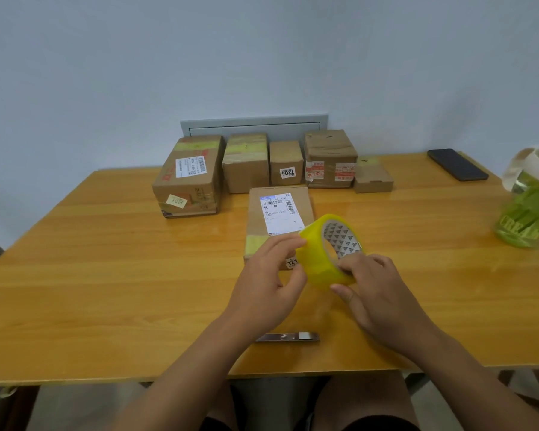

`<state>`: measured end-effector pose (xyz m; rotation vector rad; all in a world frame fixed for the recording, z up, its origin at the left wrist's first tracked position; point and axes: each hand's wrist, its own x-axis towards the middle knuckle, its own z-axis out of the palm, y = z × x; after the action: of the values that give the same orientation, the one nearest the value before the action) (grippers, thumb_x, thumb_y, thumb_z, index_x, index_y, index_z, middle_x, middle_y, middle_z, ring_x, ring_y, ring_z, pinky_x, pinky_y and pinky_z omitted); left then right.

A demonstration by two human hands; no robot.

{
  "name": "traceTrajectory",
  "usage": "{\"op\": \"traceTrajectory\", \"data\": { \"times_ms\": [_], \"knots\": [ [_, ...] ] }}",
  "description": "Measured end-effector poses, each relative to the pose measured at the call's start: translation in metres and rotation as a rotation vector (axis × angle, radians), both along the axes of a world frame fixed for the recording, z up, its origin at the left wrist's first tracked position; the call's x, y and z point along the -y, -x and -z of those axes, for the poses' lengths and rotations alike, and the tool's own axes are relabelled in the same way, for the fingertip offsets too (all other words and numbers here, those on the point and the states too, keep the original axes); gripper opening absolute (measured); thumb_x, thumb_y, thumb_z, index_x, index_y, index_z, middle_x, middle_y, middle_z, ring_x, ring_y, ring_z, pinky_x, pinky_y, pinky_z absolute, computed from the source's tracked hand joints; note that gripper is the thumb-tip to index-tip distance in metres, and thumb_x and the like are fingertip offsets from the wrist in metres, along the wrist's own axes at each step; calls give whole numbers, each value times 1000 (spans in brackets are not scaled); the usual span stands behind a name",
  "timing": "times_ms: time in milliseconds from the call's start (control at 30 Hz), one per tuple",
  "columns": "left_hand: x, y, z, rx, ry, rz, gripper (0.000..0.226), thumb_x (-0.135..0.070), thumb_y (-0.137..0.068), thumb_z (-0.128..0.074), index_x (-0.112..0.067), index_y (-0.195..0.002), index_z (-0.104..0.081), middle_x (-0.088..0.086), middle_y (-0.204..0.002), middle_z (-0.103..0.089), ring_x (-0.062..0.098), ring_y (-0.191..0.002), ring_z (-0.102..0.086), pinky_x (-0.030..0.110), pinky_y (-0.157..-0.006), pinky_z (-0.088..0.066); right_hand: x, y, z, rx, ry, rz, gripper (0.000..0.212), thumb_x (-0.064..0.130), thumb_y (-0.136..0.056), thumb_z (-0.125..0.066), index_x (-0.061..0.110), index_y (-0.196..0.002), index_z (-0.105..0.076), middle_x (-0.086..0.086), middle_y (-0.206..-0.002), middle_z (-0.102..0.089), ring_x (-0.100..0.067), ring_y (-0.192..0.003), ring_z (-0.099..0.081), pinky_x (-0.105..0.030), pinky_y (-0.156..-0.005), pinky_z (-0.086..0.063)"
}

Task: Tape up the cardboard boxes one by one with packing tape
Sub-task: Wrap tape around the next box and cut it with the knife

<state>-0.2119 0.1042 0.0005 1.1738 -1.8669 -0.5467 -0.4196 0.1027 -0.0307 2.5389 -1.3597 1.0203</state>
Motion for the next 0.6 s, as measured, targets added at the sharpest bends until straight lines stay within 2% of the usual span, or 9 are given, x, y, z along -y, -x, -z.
{"op": "traceTrajectory", "data": {
  "times_ms": [167,267,367,400,500,600],
  "knots": [
    [10,-4,-8,-40,5,-39,10,-17,-96,-62,-21,-104,-66,-9,-104,-62,6,-99,-58,22,-76,-54,-4,-2,-3,3,-29,-55,23,40,-95,-45,24,-111,-45,3,-102,-63,-8,-94,-48,-32,-93,-34],
    [13,-3,-16,1,-11,-55,6,-18,-96,-61,-22,-96,-64,-8,-100,-63,7,-96,-58,19,-72,-53,-9,-4,-9,44,-52,-81,24,40,-94,-46,22,-110,-48,4,-101,-62,1,-90,-38,-33,-89,-39],
    [14,0,-21,83,54,-81,6,-17,-97,-59,-16,-95,-64,-6,-92,-63,5,-86,-55,15,-67,-45,-12,-4,-15,99,-110,-86,36,43,-94,-45,15,-113,-56,9,-105,-57,8,-93,-29,-35,-83,-38],
    [14,0,-23,101,66,-95,7,-16,-97,-58,-15,-93,-64,-7,-88,-62,6,-82,-54,14,-65,-41,-12,-4,-16,130,-174,-86,42,51,-94,-42,18,-117,-55,12,-108,-53,6,-97,-30,-35,-85,-37],
    [17,0,-28,125,29,-148,10,-16,-98,-57,-19,-88,-60,-15,-79,-55,1,-75,-50,13,-60,-34,-12,-1,-18,218,-321,-74,58,79,-87,-24,43,-128,-42,21,-121,-49,-11,-112,-39,-24,-88,-35],
    [19,-1,-27,84,-45,-190,13,-15,-98,-55,-20,-86,-59,-15,-76,-56,1,-72,-51,14,-58,-34,-12,-2,-24,303,-322,-31,59,89,-77,-26,55,-125,-35,33,-114,-44,-14,-111,-43,-15,-80,-33]
  ]
}}
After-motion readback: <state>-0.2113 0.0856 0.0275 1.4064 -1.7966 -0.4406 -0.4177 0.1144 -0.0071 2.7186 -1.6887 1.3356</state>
